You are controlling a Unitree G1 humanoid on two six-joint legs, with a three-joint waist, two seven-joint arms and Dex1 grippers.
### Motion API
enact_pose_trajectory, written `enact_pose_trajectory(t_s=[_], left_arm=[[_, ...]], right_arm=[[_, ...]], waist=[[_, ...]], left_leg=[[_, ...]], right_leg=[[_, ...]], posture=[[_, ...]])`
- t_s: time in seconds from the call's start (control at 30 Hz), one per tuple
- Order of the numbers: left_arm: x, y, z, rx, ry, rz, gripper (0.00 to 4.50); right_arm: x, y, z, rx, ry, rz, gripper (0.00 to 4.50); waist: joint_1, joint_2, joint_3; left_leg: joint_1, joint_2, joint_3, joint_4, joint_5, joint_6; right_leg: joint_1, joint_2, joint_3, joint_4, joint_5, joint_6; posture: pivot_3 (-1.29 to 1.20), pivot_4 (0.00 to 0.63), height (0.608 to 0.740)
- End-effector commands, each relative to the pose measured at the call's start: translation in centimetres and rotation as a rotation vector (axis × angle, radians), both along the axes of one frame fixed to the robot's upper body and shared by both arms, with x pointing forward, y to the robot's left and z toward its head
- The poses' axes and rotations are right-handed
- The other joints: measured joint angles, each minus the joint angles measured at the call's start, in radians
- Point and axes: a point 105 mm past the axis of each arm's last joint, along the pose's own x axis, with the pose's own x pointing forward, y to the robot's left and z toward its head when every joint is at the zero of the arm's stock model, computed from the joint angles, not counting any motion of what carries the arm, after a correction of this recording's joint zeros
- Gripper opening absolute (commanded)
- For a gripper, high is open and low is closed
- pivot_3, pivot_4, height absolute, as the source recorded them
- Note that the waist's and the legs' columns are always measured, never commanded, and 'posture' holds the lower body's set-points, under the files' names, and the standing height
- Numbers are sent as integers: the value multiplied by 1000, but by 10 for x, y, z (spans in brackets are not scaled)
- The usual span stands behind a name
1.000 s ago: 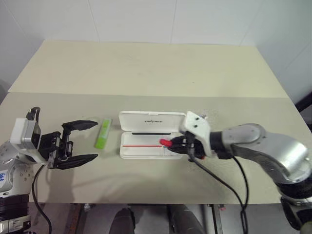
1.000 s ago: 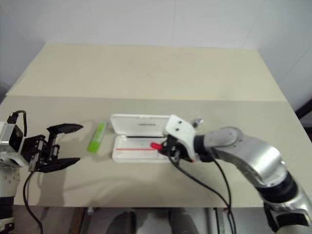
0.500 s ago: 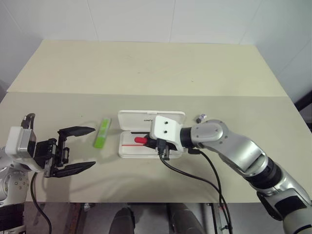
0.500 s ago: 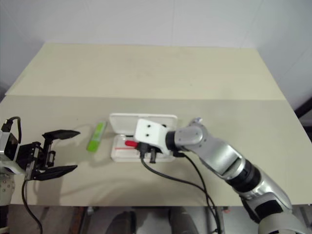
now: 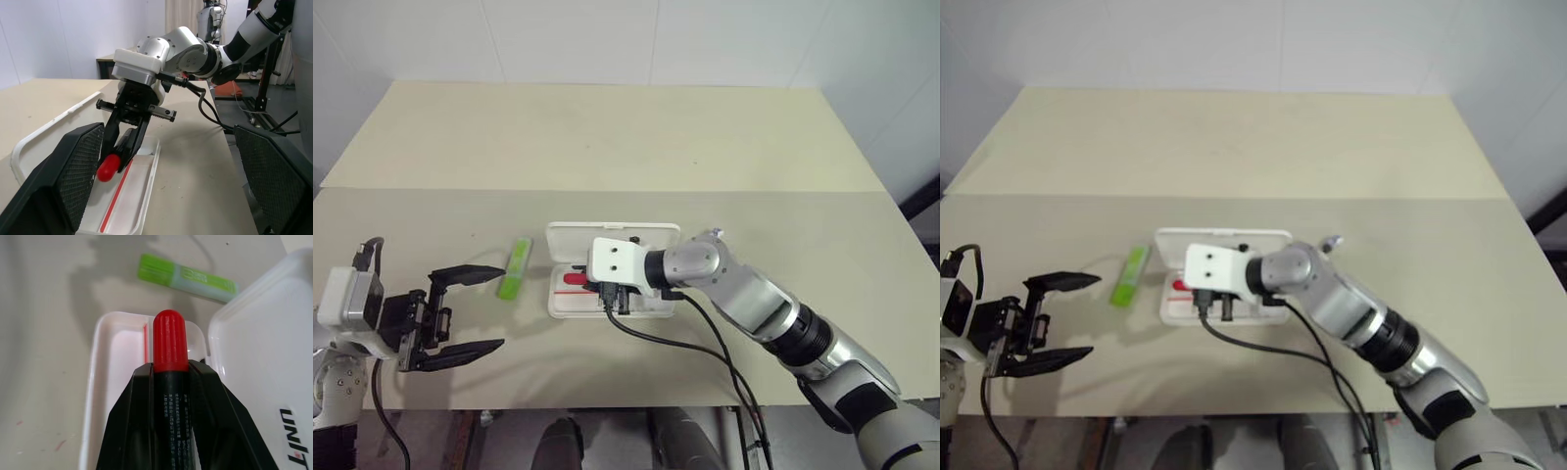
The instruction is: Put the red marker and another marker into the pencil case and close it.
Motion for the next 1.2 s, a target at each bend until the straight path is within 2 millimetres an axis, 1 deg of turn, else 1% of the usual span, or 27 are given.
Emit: enact_pose_trajectory(t_s=[0.03, 0.3, 0.37, 0.43, 0.5, 0.6, 0.63, 0.67, 0.87, 1.03, 1.2], left_arm=[[-4, 8, 5, 22, -29, 15, 4500], [-1, 7, 7, 22, -46, 29, 4500], [-1, 7, 8, 23, -52, 32, 4500], [0, 7, 8, 23, -56, 33, 4500], [1, 6, 8, 23, -58, 34, 4500], [0, 5, 8, 20, -61, 33, 4500], [0, 4, 8, 19, -62, 33, 4500], [0, 4, 7, 17, -63, 33, 4500], [0, -1, 6, 7, -66, 35, 4500], [-2, -8, 6, -12, -80, 56, 4500], [-3, -18, 8, -23, -128, 118, 4500]], right_arm=[[0, 7, 9, 5, -57, 30, 608], [7, 6, 4, -20, -60, 6, 608], [8, 4, 1, -34, -55, 1, 1352], [8, 2, -1, -48, -50, -1, 1875], [8, 1, -1, -51, -47, -2, 2653], [2, -2, -2, -59, -26, 16, 3667], [0, -3, -3, -61, -17, 21, 4142], [-2, -4, -3, -62, -9, 25, 4487], [-15, -13, 1, -35, 89, 47, 4487], [-28, -37, 15, 27, 240, 57, 4487], [-38, -61, 30, 109, 321, 73, 4487]], waist=[[-1, 0, 0], [-2, 0, 0], [-3, 0, 0], [-3, 0, 0], [-3, 0, 0], [-2, 0, 0], [-2, 0, 0], [-2, 0, 0], [-2, 0, 0], [2, 0, 0], [3, 0, 0]], left_leg=[[0, 0, 0, 0, 0, 0], [0, 0, -2, 0, 1, -1], [0, 0, -2, 0, 1, -1], [0, 0, -2, 0, 1, -2], [0, 0, -2, 0, 1, -2], [0, 0, -3, 0, 1, -2], [0, 0, -3, 0, 1, -2], [0, 0, -3, 0, 1, -2], [0, 0, -4, 0, 1, -2], [0, 0, -5, 0, 1, -2], [0, -1, -6, 0, 1, -2]], right_leg=[[0, 0, 0, 0, 0, 0], [0, 0, -2, 1, 0, 0], [0, 0, -2, 1, 0, 0], [1, 0, -3, 1, 0, 0], [1, 0, -3, 1, 0, 0], [1, 0, -3, 1, 0, 0], [1, 0, -3, 1, 0, 0], [1, 0, -3, 1, 0, 0], [2, 0, -4, 1, 0, 0], [3, -1, -5, 0, 0, 0], [4, -1, -6, 0, 0, 0]], posture=[[0, 150, 740], [0, 150, 740], [0, 150, 740], [0, 150, 740], [0, 150, 740], [0, 150, 740], [0, 150, 740], [0, 150, 740], [0, 150, 740], [0, 150, 740], [0, 150, 740]])
